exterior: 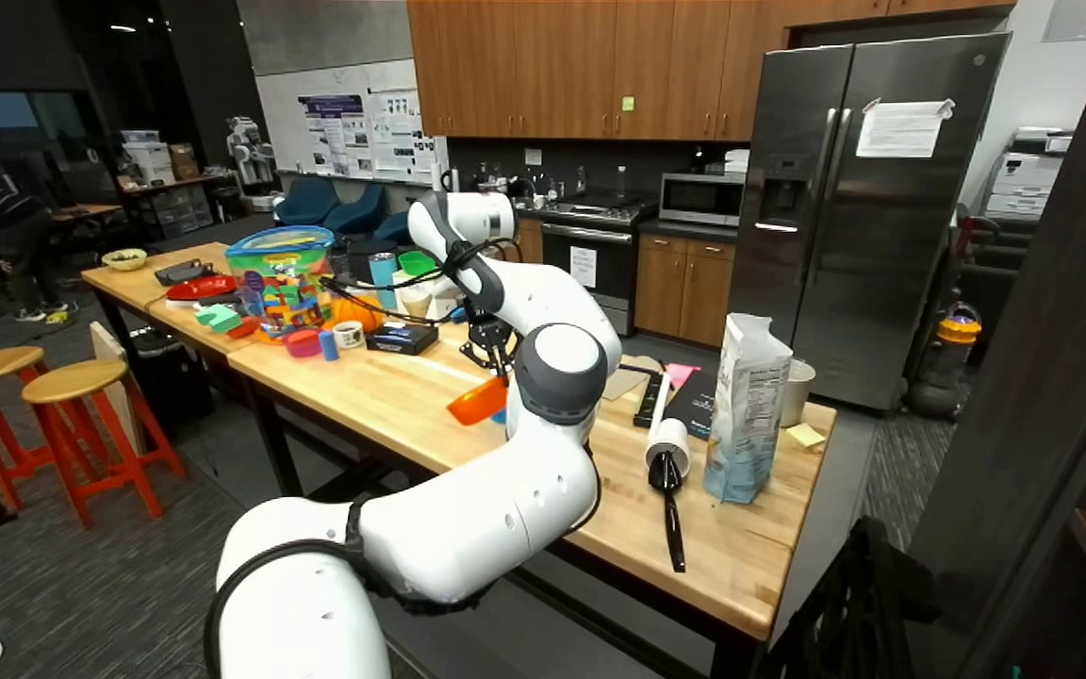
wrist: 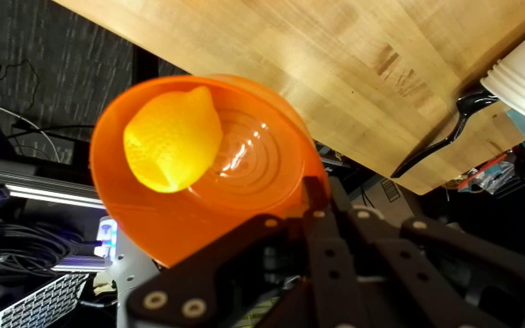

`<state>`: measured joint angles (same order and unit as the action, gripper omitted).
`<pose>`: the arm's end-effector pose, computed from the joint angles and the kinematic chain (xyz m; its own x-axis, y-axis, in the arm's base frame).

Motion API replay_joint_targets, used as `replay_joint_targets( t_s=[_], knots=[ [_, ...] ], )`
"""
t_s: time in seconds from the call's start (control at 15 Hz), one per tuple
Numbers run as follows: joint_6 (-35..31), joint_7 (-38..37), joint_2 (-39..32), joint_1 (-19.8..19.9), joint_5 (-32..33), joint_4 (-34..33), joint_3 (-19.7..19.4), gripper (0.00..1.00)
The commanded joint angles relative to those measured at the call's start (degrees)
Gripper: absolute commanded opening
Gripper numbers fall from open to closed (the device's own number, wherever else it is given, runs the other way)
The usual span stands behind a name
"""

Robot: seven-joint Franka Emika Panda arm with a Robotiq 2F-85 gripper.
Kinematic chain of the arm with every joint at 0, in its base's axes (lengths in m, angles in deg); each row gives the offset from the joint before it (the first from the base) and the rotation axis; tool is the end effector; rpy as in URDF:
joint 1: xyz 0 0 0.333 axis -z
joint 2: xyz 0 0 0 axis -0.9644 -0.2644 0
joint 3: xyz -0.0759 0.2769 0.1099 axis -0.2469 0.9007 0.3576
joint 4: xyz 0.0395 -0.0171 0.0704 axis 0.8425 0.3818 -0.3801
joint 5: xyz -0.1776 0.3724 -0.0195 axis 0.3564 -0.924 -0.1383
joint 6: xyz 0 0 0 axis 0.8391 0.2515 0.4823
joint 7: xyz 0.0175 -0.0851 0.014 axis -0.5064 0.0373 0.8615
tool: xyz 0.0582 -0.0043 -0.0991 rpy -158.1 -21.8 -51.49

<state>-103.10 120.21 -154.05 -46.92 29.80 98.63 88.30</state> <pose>0.5620 0.2118 0.4068 -0.7578 -0.3804 0.5301 -0.5554 0.8025 -0.2179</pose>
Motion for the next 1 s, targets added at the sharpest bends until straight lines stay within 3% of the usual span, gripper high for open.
replay_joint_targets(
  t_s=[0.0,0.13,0.2,0.33,0.93],
  knots=[
    [0.12,0.01,0.0,-0.3,-0.01,-0.37,-0.1,0.04],
    [0.21,0.02,0.0,-0.47,-0.02,-0.87,-0.17,0.01],
    [-4.75,-0.21,4.26,2.34,-3.21,1.03,-4.43,0.01],
    [-8.85,-0.77,5.92,3.45,-3.04,1.83,-6.61,0.01],
    [-22.56,1.47,20.58,4.24,-9.26,-4.65,-19.39,0.01]
  ],
)
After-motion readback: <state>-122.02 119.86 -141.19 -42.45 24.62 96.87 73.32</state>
